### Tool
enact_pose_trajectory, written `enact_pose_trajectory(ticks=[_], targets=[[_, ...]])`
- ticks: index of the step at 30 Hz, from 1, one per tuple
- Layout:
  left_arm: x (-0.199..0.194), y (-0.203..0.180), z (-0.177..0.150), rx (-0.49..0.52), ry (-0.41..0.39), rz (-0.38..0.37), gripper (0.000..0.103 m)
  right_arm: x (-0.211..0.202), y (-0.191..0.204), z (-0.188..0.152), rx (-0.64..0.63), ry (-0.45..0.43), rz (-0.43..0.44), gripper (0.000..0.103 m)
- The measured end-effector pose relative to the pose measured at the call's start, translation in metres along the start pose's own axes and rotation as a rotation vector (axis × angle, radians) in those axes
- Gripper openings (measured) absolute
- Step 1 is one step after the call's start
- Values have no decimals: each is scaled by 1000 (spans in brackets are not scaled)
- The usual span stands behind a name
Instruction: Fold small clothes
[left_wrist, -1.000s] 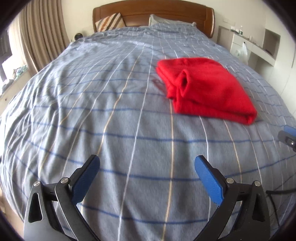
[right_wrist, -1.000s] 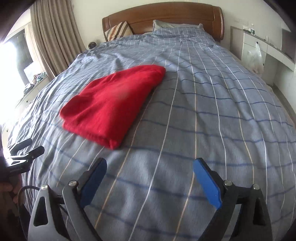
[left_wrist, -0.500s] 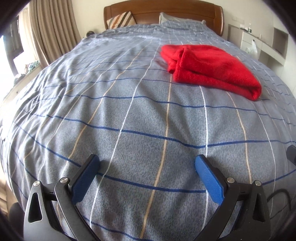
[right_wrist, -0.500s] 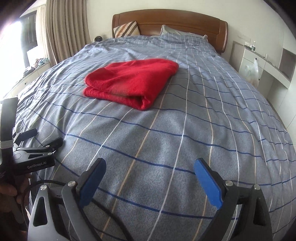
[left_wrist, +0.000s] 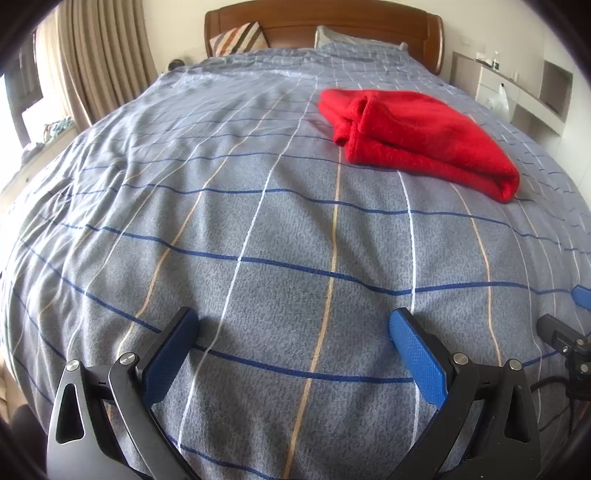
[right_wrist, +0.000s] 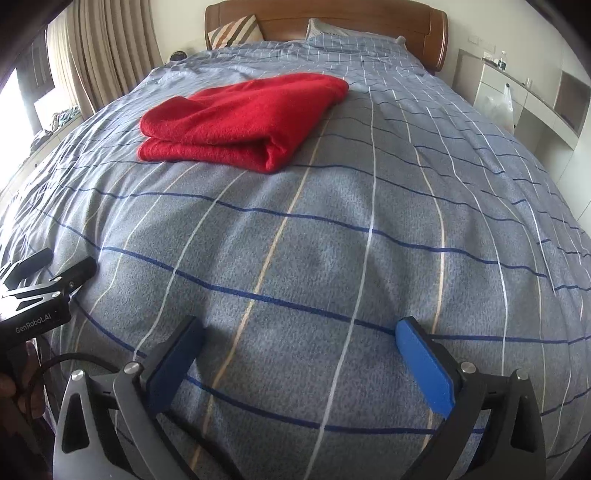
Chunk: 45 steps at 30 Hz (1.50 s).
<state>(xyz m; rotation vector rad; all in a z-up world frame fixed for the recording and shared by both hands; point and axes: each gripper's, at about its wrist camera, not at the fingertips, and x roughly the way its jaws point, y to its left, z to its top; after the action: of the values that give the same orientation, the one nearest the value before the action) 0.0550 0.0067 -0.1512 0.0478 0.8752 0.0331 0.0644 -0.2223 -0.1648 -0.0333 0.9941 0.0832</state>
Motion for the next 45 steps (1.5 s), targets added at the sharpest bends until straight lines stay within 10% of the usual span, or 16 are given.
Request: enact_pose_trajectory(ticks=[29, 35, 45], targets=[[-14, 7, 14, 12, 55, -22, 103, 2, -5, 5, 31, 33, 11, 103], [-77, 26, 38, 15, -44, -58, 103, -76, 7, 22, -10, -93, -118, 103], [-154, 1, 52, 65, -125, -102, 103, -177, 27, 31, -31, -203, -78, 103]])
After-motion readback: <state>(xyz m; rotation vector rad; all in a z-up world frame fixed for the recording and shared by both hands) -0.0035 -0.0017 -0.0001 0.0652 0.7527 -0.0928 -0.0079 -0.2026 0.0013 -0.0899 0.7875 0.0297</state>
